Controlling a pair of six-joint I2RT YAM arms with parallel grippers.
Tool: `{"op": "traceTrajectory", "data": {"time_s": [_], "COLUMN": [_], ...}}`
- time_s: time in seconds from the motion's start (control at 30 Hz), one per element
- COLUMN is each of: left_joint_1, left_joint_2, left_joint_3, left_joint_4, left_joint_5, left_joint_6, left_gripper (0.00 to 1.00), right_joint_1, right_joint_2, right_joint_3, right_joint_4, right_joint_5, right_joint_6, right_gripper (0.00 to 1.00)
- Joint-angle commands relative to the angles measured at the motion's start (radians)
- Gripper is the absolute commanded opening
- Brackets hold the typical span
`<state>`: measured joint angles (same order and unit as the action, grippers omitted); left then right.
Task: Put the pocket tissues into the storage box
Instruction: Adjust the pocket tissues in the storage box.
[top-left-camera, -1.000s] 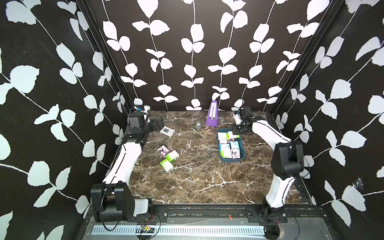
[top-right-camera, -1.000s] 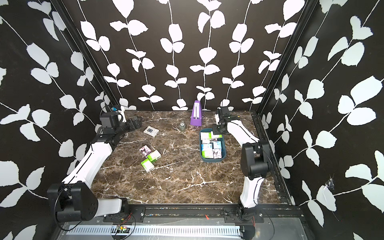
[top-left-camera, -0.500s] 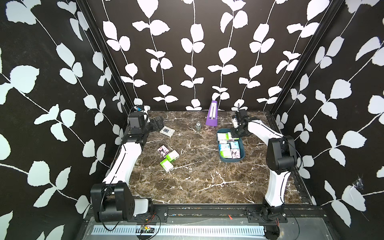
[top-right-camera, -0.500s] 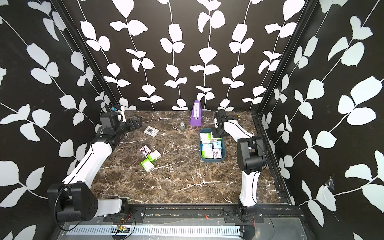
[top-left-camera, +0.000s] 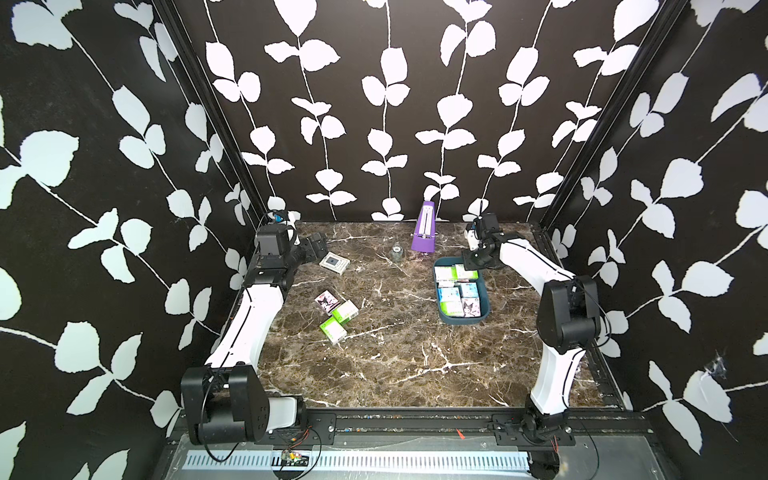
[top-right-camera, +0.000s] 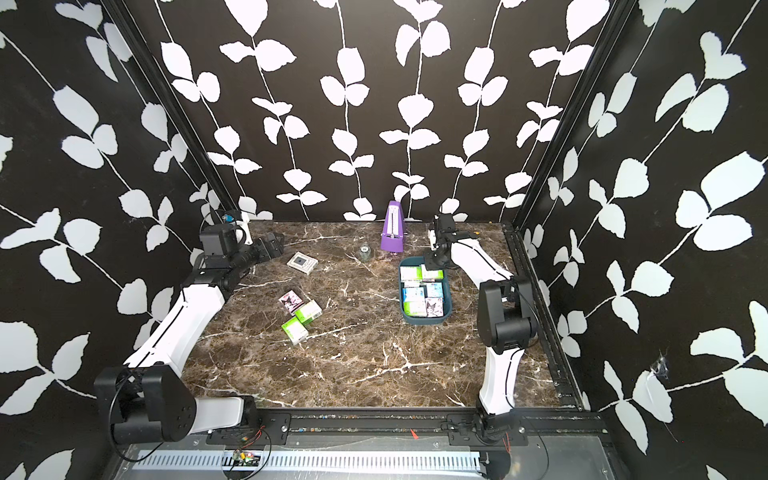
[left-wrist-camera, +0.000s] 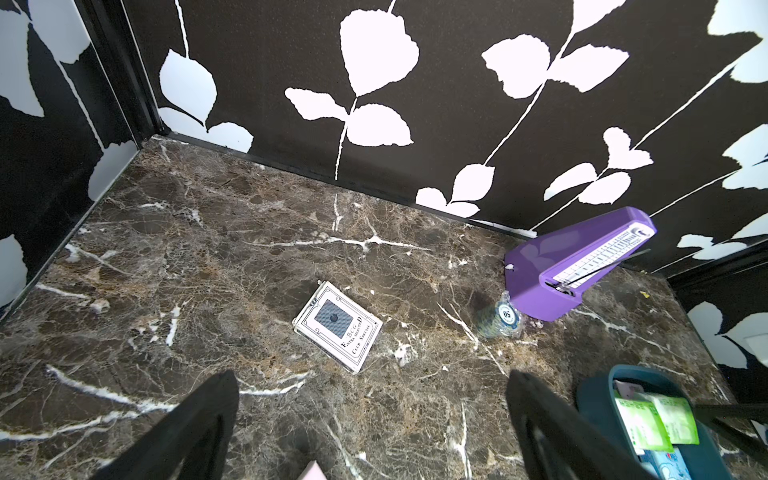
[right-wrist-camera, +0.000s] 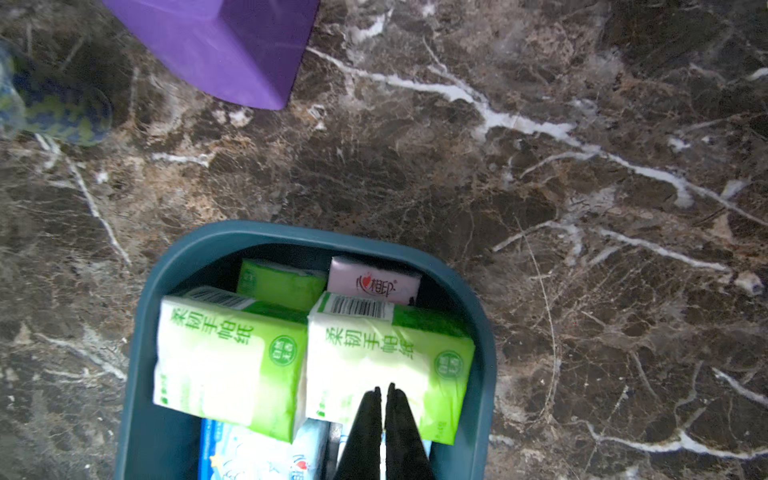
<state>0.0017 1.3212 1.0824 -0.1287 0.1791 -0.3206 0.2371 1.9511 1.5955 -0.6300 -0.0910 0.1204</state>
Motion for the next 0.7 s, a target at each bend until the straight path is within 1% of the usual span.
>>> {"op": "traceTrajectory", "data": {"time_s": [0.0, 0.2, 0.37, 0.47, 0.67], "left_joint_1": [0.004, 0.004, 0.004, 0.004, 0.003], "left_joint_2": [-0.034, -0.040, -0.040, -0.039, -0.033], "left_joint_3": [0.009, 0.008, 0.010, 0.011, 0.006], "left_joint_4": [0.003, -0.004, -0.011, -0.011, 0.000], "left_joint_5": [-0.003, -0.008, -0.014, -0.016, -0.009], "left_joint_6": [0.012, 0.020, 0.028, 0.031, 0.023], "left_gripper": [0.99, 0.99, 0.99, 0.99, 0.99], "right_joint_1": [0.016, 0.018, 0.019, 0.018, 0.023], "right_joint_2": [-0.004, 0.076, 0.139, 0.124, 0.024], "right_joint_3": [0.021, 0.030, 0.062, 0.058, 0.048], "right_joint_4": [0.024, 0.039, 0.010, 0.010, 0.016], "right_joint_5": [-0.027, -0.016, -0.016, -0.013, -0.006], "right_joint_6": [0.015, 0.018, -0.002, -0.008, -0.013], "right_gripper": [0.09, 0.09, 0.08, 0.08, 0.09]}}
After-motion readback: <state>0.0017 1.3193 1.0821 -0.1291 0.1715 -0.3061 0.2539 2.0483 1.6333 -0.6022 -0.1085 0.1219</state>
